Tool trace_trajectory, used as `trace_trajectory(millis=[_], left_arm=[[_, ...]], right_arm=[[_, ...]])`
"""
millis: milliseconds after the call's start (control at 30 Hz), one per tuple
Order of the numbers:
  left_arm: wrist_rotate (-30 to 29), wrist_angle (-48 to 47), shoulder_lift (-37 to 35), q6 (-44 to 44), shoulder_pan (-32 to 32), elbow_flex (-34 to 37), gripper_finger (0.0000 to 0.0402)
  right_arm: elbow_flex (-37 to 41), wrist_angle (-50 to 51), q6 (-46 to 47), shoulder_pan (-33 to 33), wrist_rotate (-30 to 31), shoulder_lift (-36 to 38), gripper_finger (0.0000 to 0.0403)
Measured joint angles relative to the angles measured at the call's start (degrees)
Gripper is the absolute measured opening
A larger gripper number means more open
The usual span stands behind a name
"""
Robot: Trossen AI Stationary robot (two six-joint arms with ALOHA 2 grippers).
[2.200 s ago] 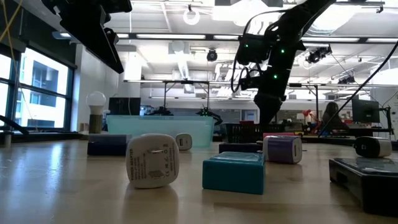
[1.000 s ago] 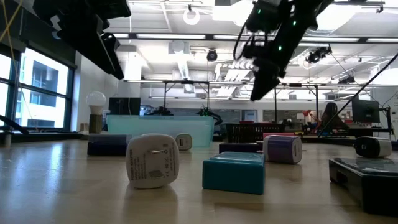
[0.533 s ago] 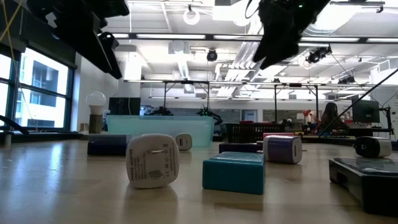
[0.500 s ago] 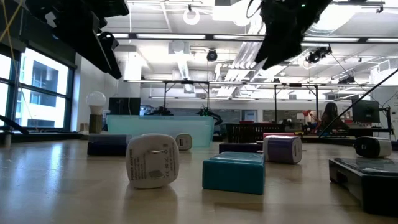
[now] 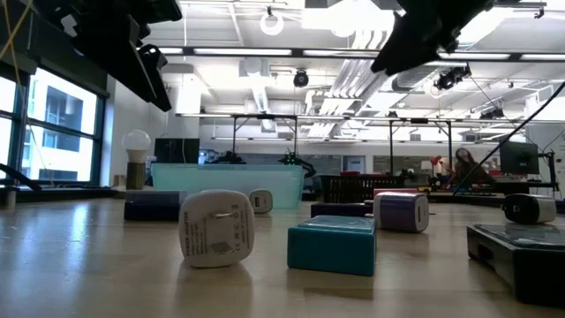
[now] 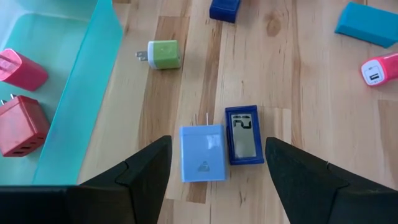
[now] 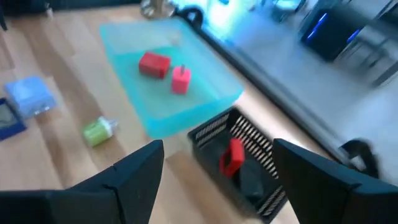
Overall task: Pick & Place Office items
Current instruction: Put the light purple charger adapter into the green bin
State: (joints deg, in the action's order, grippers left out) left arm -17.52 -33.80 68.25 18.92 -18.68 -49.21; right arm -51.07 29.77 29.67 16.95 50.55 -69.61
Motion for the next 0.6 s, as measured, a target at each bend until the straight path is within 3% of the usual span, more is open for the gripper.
trace_trajectory(millis=[200,433,600], left_arm=[[-0.05,-0.01,0.00,-0.02,0.00,0.00,0.0250],[-0.23,0.00,0.00,-0.04,0.00,0.00,0.0250],[-0.42,0.21,0.00,-0.83,0.24,0.00,0.0250]], right_arm=[[0.00,-0.04,0.66,6.43,8.97,1.22,0.0290],[0.00,-3.44,7.49,7.50,9.51,-0.13,0.0290],[0.02,-8.10,7.30,7.01,9.39,-1.11,0.0290]])
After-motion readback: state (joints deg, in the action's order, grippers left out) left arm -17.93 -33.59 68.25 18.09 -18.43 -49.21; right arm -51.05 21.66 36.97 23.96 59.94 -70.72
